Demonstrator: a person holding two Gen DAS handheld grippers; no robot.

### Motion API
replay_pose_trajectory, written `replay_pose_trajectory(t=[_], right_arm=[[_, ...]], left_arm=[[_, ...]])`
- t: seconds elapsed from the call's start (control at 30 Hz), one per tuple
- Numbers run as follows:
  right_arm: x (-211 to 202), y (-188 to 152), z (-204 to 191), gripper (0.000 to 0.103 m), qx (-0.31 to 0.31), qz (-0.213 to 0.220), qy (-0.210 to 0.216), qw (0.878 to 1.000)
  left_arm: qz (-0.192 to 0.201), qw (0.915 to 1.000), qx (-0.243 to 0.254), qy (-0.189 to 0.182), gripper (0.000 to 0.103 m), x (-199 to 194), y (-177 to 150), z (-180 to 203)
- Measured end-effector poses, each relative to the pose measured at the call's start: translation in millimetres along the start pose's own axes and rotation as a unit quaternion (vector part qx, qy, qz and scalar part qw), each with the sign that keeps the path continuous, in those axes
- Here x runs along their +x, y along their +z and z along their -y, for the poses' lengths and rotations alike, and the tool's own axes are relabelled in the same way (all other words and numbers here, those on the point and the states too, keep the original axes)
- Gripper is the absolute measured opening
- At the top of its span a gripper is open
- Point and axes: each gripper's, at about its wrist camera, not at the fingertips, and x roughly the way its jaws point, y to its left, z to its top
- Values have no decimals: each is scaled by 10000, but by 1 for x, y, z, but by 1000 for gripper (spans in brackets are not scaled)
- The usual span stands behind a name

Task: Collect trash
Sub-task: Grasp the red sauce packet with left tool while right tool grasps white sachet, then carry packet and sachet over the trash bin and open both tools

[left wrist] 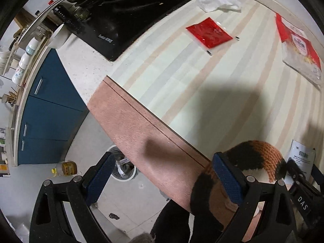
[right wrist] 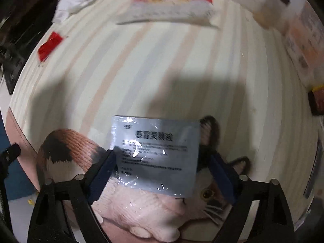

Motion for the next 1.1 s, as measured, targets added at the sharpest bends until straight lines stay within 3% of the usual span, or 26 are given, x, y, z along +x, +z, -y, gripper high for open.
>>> replay_pose_trajectory(t=[0.07,0.1,0.17,0.4,0.6,0.73,0.83,0.9,0.93,0.97,1.1], right_arm=[[-8,1,-4,39,-109,228,2,9997],[-12,3,-4,2,-139,324,64,9994],[-10,9,-3,0,-127,300,418,9986],[-48,58,11,0,-27,962,1141,9888],[-49,133,20,0,154,1280,1145,9850],[-35,172,23,0,240,1352,1006,9854],[-22,193,23,0,291,1343,930,9861],[-14,201,23,0,325,1367,886,9861],[-13,204,23,0,347,1377,875,9860],[-11,205,24,0,376,1381,877,9858],[-11,201,27,0,504,1364,971,9846]], left_arm=[[-22,10000,-90,35,98,2,5,-3],[-29,9999,-142,30,98,3,7,-5],[-53,9997,-226,11,98,4,14,-7],[-137,9985,-445,-287,98,11,55,-4],[-534,9844,-1160,-1206,97,40,126,3],[-717,9785,-1374,-1362,96,66,171,16],[-468,9864,-1251,-958,72,67,189,25],[-189,9900,-1051,-917,28,57,193,35],[-89,9946,-838,-613,13,51,194,43],[-9,9961,-653,-596,8,48,194,49],[279,9976,-266,-575,7,36,184,59]])
